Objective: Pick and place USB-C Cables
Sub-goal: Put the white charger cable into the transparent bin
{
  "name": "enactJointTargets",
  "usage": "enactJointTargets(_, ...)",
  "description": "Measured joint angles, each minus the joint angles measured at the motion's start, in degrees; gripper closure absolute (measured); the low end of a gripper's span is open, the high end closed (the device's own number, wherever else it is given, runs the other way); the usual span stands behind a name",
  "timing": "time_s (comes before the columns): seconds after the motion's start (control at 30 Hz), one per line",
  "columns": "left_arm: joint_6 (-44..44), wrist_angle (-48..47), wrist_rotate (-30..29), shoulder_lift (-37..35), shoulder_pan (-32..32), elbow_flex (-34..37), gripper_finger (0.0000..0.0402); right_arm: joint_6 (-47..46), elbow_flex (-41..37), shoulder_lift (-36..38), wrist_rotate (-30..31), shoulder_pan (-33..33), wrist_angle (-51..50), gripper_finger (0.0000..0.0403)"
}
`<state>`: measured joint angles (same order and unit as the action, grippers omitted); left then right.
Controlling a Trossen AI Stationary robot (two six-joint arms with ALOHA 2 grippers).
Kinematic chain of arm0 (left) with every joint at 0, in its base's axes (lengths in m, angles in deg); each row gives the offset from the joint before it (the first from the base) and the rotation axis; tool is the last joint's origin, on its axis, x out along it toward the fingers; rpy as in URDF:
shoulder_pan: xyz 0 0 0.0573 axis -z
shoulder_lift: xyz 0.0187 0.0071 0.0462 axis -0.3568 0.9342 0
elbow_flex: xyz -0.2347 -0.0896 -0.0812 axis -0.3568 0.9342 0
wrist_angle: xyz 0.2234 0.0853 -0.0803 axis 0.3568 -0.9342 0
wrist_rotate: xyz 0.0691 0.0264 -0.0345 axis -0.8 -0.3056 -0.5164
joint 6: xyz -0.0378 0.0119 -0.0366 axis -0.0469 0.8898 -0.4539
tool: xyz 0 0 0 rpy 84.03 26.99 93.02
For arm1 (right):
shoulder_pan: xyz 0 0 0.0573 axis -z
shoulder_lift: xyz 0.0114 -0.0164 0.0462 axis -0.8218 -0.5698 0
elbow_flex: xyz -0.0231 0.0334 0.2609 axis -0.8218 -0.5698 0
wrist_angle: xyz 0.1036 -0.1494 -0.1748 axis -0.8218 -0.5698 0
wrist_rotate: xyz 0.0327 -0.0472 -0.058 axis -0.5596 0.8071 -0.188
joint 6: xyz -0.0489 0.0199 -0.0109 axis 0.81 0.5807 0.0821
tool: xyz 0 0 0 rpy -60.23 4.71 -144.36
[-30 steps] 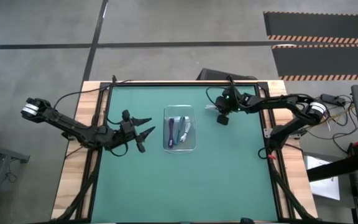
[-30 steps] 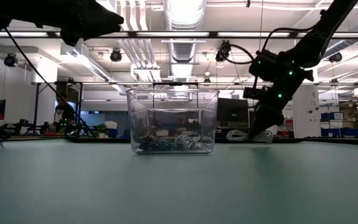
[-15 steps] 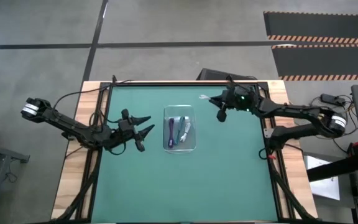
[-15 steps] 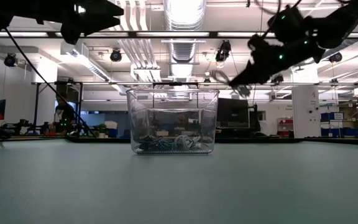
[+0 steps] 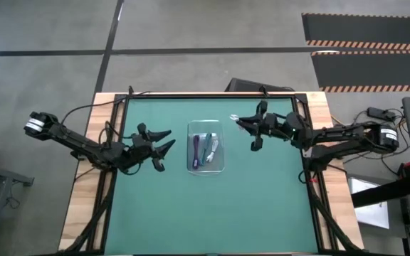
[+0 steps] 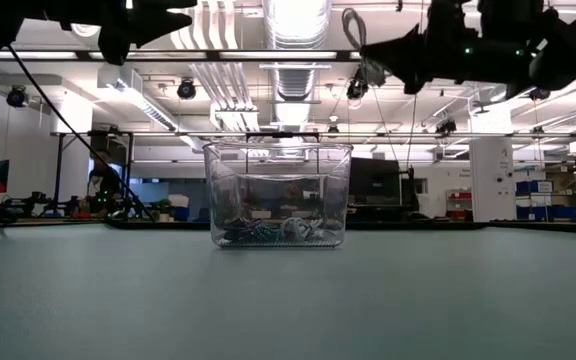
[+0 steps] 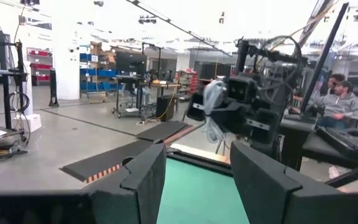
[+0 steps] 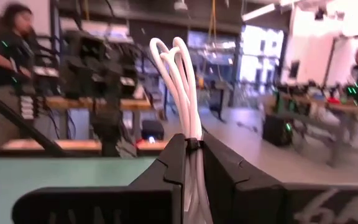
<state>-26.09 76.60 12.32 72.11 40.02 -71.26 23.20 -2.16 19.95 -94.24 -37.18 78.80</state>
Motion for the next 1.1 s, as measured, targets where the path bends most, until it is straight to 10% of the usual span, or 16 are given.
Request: enactJointTargets(1.1, 10.6, 19.97, 1.14, 23.02, -1.1, -10.16, 0.0237, -4.27, 0.29, -18.84, -1.09, -5.52, 32.72, 0.038)
